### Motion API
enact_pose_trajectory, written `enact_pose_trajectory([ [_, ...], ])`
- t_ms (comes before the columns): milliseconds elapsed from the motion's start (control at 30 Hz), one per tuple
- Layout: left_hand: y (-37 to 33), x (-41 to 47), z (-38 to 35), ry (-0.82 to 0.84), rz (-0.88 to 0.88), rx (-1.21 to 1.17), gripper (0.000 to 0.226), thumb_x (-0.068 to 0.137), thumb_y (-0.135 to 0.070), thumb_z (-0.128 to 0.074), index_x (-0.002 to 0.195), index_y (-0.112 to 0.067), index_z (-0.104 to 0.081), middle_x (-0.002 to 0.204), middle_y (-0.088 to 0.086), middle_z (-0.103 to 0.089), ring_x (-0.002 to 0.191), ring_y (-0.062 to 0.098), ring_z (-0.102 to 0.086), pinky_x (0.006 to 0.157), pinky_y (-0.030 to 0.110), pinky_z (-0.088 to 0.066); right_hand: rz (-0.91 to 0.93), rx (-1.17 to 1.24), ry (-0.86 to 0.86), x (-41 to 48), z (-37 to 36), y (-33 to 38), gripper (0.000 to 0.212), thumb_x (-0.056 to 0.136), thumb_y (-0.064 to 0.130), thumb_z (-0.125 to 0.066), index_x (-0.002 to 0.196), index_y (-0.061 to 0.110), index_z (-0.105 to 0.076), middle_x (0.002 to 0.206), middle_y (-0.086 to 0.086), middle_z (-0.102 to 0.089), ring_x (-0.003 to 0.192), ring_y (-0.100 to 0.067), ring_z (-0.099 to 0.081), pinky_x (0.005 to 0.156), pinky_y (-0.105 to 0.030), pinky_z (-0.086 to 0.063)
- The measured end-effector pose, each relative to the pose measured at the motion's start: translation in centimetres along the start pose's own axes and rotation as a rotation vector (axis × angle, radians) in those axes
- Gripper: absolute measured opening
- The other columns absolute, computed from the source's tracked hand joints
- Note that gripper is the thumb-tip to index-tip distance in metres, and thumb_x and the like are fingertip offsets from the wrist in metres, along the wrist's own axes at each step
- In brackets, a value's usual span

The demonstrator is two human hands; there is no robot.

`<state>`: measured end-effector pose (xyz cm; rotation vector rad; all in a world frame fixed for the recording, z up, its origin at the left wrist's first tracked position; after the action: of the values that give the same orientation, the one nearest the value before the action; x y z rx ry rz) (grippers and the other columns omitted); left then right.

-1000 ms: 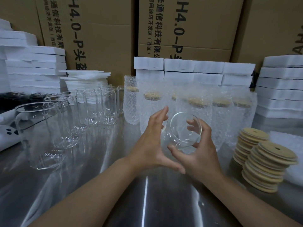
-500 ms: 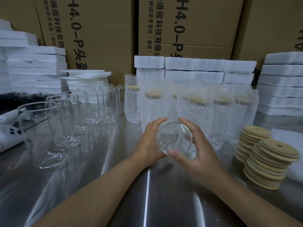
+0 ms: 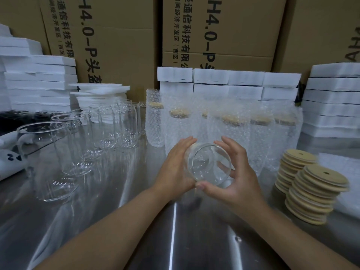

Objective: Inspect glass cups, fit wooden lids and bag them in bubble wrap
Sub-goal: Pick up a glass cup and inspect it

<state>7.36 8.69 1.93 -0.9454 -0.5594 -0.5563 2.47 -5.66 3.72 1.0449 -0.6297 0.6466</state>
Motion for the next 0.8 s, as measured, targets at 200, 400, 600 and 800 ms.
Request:
enact_pose_trajectory([
  [200, 0.9, 0.0, -0.6, 0.044, -0.004, 0.043, 0.097, 0.066, -0.021, -0.090, 0.145, -0.027, -0.034, 0.148, -0.006, -0.042, 0.138, 0.009, -0.040, 0.114, 0.030, -0.033, 0.078, -0.063, -0.012, 0.0, 0.1, 0.8, 0.081, 0.062, 0.056, -0.074, 0.131, 0.061, -0.032, 0.130, 0.033, -0.041, 0.125, 0.000, -0.046, 0.098, -0.028, -0.045],
  [400, 0.5, 0.1, -0.3, 0.006, -0.074, 0.181, 0.094, 0.066, -0.026, -0.089, 0.145, -0.019, -0.038, 0.144, -0.003, -0.045, 0.137, 0.017, -0.038, 0.114, 0.037, -0.032, 0.055, -0.050, -0.021, -0.1, 0.0, 0.5, 0.074, 0.061, 0.053, -0.076, 0.125, 0.045, -0.041, 0.128, 0.025, -0.048, 0.124, -0.004, -0.049, 0.100, -0.024, -0.041],
  [600, -0.9, -0.1, 0.0, -0.025, -0.113, 0.310, 0.089, 0.063, -0.052, -0.048, 0.144, -0.015, -0.043, 0.143, 0.004, -0.049, 0.137, 0.025, -0.039, 0.114, 0.036, -0.026, -0.013, 0.056, -0.049, 0.0, 0.2, 0.2, 0.068, 0.059, 0.052, -0.077, 0.117, 0.039, -0.043, 0.123, 0.024, -0.052, 0.125, -0.001, -0.048, 0.108, -0.031, -0.038],
  [800, -1.4, -0.1, 0.3, -0.140, -0.263, 0.339, 0.073, 0.073, -0.048, -0.062, 0.135, -0.010, -0.052, 0.135, 0.006, -0.055, 0.127, 0.018, -0.045, 0.109, 0.031, -0.033, -0.016, 0.145, -0.114, 0.1, 0.7, 0.4, 0.060, 0.058, 0.048, -0.078, 0.109, 0.042, -0.046, 0.119, 0.020, -0.057, 0.119, -0.006, -0.055, 0.103, -0.034, -0.043],
])
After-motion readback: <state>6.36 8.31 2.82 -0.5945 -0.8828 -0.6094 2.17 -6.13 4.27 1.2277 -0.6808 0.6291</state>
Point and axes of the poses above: each hand's wrist, its own x-axis towards the middle knuckle, its own z-axis out of the back of the hand, y = z × x, the point moved 6 cm from there along x, towards the middle knuckle
